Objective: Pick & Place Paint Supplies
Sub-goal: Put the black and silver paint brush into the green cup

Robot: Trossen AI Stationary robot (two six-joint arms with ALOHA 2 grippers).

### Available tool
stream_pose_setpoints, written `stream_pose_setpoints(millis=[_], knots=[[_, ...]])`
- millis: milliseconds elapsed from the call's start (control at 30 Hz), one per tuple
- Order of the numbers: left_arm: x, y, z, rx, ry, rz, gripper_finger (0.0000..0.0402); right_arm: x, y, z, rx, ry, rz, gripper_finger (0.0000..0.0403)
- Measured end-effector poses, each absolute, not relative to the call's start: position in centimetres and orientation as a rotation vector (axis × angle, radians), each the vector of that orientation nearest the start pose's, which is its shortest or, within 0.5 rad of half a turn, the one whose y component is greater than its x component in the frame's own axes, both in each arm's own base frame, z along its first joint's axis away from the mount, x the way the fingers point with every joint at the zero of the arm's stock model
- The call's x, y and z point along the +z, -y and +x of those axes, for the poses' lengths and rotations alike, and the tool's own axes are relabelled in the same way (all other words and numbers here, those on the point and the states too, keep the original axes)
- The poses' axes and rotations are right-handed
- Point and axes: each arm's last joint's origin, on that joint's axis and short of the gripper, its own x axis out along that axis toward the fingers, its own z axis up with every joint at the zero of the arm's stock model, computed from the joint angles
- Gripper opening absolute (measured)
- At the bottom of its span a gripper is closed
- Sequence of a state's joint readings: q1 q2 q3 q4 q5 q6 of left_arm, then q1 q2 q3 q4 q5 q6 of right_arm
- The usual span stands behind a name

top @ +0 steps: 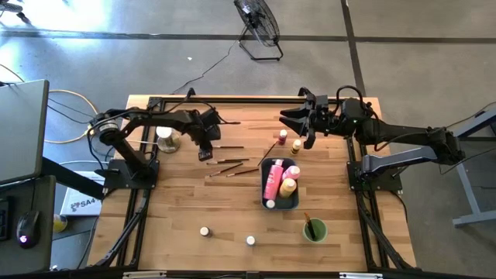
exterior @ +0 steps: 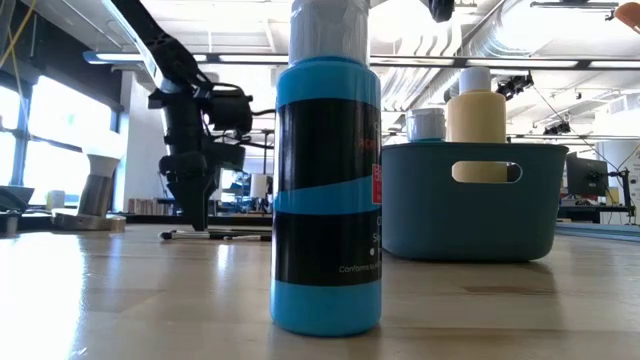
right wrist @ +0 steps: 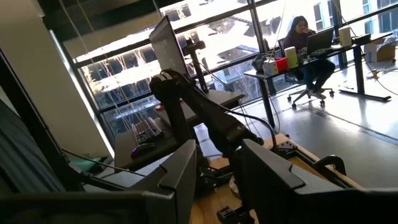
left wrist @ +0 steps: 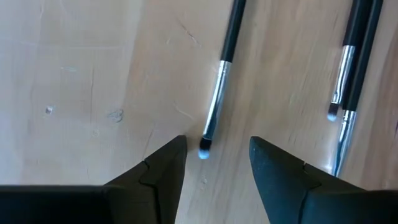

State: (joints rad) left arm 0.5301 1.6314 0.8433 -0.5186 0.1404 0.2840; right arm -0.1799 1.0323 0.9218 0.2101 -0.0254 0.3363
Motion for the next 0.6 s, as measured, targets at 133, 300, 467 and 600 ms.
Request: stream_pose_setpoints(millis=[133, 300, 467, 600], knots=[[13.89, -13.65, 24.12, 0.147, -1.277, -0.195, 0.0177, 37.23, 4.05, 22.73, -0.136, 0.124, 0.325, 0.0121], [13.85, -13.64, 24.11, 0.143, -1.277, -0.198, 0.0171, 37.23, 4.06, 22.73, -0.136, 0.124, 0.325, 0.0121], [13.77, -13.64, 24.08, 0.145, -1.281, -0.198, 0.0122, 37.23, 4.05, 22.73, -0.136, 0.124, 0.325, 0.0121], [13.72, -13.67, 24.06, 0.15, -1.285, -0.196, 0.0074, 37.23, 4.05, 22.73, -0.135, 0.124, 0.325, 0.0121]])
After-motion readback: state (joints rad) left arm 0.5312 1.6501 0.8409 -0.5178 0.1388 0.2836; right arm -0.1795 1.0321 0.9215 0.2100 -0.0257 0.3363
